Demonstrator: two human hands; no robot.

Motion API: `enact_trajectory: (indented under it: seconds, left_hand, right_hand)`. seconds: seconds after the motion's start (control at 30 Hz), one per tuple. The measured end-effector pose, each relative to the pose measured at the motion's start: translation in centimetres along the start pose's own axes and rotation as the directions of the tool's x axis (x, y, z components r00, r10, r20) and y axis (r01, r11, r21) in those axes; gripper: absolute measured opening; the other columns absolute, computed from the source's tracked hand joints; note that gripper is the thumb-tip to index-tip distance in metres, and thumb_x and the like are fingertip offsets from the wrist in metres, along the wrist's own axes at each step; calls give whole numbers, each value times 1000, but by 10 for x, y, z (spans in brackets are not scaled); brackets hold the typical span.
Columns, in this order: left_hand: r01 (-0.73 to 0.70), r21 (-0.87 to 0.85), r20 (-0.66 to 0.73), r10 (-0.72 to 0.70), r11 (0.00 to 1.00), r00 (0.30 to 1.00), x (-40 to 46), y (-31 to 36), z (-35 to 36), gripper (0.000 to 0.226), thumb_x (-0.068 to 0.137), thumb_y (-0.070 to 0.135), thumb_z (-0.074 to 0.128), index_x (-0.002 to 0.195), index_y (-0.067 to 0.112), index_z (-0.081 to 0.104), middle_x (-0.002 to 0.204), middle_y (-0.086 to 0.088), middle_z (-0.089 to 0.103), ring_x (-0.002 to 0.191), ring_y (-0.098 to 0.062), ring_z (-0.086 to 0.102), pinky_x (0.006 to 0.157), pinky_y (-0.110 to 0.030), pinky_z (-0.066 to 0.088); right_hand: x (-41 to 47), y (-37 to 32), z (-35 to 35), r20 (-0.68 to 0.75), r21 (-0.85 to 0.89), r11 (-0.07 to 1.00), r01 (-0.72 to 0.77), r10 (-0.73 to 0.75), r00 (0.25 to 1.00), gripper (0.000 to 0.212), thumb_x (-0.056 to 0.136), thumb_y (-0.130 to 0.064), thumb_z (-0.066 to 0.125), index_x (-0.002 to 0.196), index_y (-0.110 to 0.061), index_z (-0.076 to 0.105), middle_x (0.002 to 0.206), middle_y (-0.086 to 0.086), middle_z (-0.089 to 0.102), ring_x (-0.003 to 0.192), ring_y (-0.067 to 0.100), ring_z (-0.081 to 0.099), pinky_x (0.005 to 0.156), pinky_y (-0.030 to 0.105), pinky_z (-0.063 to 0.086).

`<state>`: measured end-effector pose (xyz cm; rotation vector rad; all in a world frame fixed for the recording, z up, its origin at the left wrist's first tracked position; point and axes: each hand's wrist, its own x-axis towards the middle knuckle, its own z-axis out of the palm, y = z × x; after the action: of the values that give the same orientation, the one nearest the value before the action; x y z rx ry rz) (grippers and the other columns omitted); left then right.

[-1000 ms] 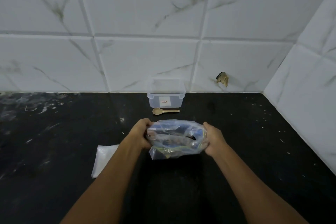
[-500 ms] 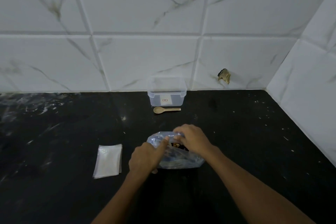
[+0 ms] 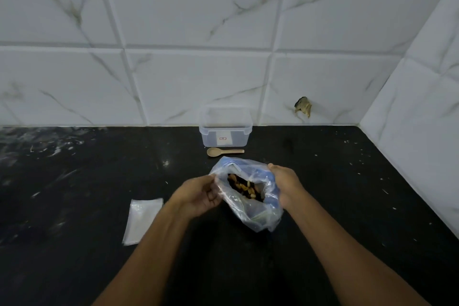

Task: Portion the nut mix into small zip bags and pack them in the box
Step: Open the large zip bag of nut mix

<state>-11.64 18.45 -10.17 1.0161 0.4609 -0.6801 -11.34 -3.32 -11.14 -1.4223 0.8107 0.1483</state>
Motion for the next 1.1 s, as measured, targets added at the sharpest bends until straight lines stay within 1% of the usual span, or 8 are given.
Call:
enact_trajectory:
  seconds: [0.1, 0.27, 0.43, 0.63, 0.7, 0.8, 0.93, 1.1]
  left_hand:
    - [121, 2, 118, -121, 993, 986, -2, 11, -4, 19, 90, 14, 48, 92, 2, 63, 73, -12, 63, 62, -24, 63, 59, -34, 57]
    - [146, 76, -8, -146, 986, 989, 9, 15, 1, 21, 78, 17, 48, 58, 11, 52, 58, -5, 52, 49, -19, 52, 51, -25, 49]
    - [62, 278, -112, -32, 959, 993, 22, 12, 7, 20, 84, 15, 54, 64, 13, 52, 59, -5, 55, 51, -20, 54, 51, -28, 48]
    - [83, 396, -142, -29, 915, 989, 33, 4, 13, 31, 89, 23, 57, 113, 3, 61, 103, -20, 69, 89, -32, 68, 73, -39, 58]
    - [87, 434, -141, -28, 897, 990, 34, 5, 16, 33, 89, 26, 58, 115, 5, 60, 112, -22, 66, 101, -34, 67, 86, -44, 56]
    - [89, 507, -135, -23, 858, 991, 32, 9, 15, 33, 88, 29, 58, 113, 7, 60, 113, -22, 66, 98, -32, 66, 87, -44, 55]
    - [38, 534, -84, 8, 844, 996, 33, 10, 11, 35, 88, 33, 64, 112, 7, 66, 104, -18, 72, 92, -30, 70, 83, -42, 58]
    - [-18, 547, -19, 34, 837, 999, 33, 14, 8, 44, 88, 42, 68, 107, 1, 70, 96, -17, 76, 90, -30, 73, 85, -43, 59]
  right_hand:
    - [-1, -8, -5, 48, 133, 979, -153, 148, 988, 31, 92, -26, 63, 105, 2, 65, 107, 22, 69, 99, 37, 67, 90, 53, 53]
    - [-16, -3, -4, 126, 217, 971, -103, 76, 989, 24, 98, -22, 54, 98, 0, 63, 91, 21, 68, 78, 34, 67, 71, 50, 57]
    - [-16, 16, -9, 81, -192, 961, 198, -185, 979, 32, 101, -36, 42, 95, -13, 64, 108, 19, 68, 95, 29, 66, 92, 46, 51]
    - [-13, 22, 5, 366, -614, 586, 528, -382, 849, 61, 89, -46, 62, 143, -26, 43, 141, -1, 47, 129, 19, 46, 100, 32, 40]
    - [-10, 28, 14, 386, -694, 435, 573, -447, 807, 58, 87, -49, 61, 140, -31, 45, 140, -4, 48, 128, 19, 45, 103, 41, 41]
    - [-6, 31, 19, 411, -737, 259, 624, -561, 719, 23, 92, -47, 54, 106, -30, 60, 105, -9, 61, 101, 12, 56, 88, 39, 49]
    - [-12, 23, 20, 393, -540, 591, 599, -453, 801, 27, 100, -32, 47, 78, -19, 58, 74, 0, 55, 66, 8, 51, 64, 27, 44]
    - [-13, 23, 21, 265, -257, 893, 370, -303, 915, 40, 99, -38, 47, 91, -4, 66, 79, 8, 60, 74, 18, 57, 71, 34, 48]
